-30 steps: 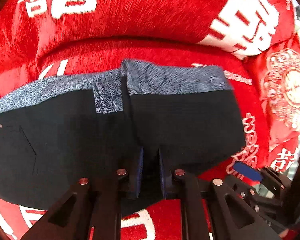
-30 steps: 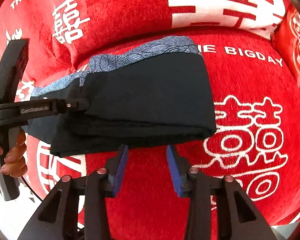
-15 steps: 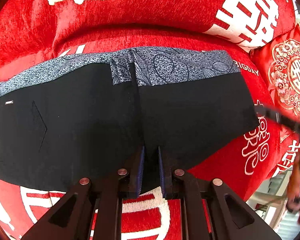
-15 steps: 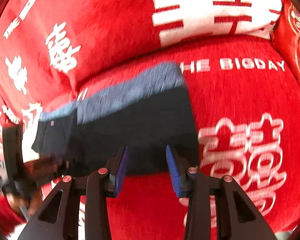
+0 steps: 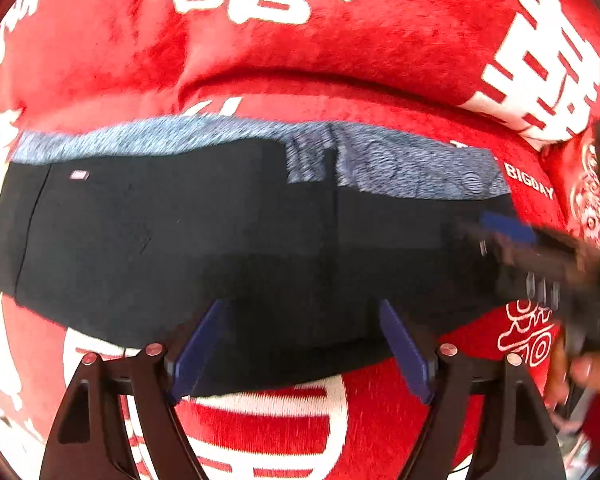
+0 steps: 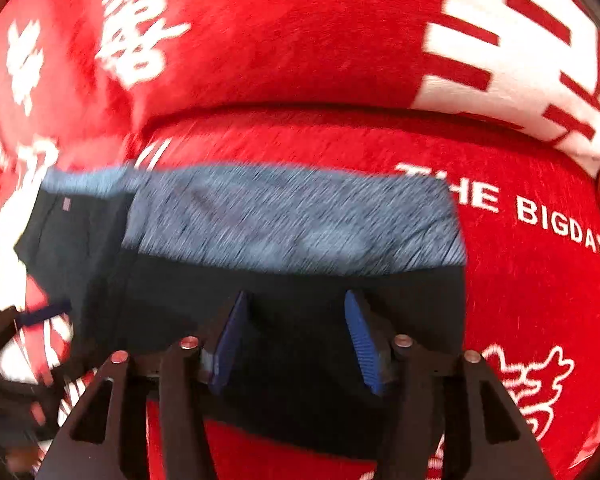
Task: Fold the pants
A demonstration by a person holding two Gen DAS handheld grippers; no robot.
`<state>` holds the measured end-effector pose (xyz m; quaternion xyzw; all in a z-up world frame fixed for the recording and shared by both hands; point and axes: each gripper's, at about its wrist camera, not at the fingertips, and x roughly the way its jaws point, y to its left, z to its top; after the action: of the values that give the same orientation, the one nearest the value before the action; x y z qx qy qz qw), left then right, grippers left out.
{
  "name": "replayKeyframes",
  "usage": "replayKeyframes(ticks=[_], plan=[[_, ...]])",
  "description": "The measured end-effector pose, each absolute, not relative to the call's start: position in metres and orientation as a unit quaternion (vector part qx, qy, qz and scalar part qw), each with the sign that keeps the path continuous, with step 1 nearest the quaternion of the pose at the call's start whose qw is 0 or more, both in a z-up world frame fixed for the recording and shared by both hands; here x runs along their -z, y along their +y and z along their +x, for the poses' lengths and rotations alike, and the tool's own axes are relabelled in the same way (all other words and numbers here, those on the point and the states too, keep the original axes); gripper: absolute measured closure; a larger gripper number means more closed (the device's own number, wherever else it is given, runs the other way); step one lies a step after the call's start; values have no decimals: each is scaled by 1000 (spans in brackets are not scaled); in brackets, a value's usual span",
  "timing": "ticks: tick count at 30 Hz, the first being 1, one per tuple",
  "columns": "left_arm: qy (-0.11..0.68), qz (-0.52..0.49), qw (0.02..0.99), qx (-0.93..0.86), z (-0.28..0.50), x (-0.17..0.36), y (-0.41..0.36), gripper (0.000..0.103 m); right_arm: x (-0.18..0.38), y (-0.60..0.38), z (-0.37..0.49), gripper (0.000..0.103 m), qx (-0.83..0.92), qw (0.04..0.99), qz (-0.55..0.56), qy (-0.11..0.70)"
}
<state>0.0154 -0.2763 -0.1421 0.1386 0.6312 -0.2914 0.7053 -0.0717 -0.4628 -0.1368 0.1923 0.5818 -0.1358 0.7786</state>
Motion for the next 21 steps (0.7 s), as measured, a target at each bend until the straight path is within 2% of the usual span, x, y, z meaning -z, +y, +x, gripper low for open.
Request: replayKeyframes(ticks=[5, 13, 21], plan=[[653, 145, 712, 215, 14, 139, -260, 22, 128, -431, -89, 44, 92, 782, 159, 596], [669, 117, 723, 130, 1, 132, -228, 22, 121, -431, -99, 43, 53, 768, 214, 601], [679, 113, 714, 127, 6, 144, -205, 22, 115, -421, -105, 43, 68, 758, 229, 606]])
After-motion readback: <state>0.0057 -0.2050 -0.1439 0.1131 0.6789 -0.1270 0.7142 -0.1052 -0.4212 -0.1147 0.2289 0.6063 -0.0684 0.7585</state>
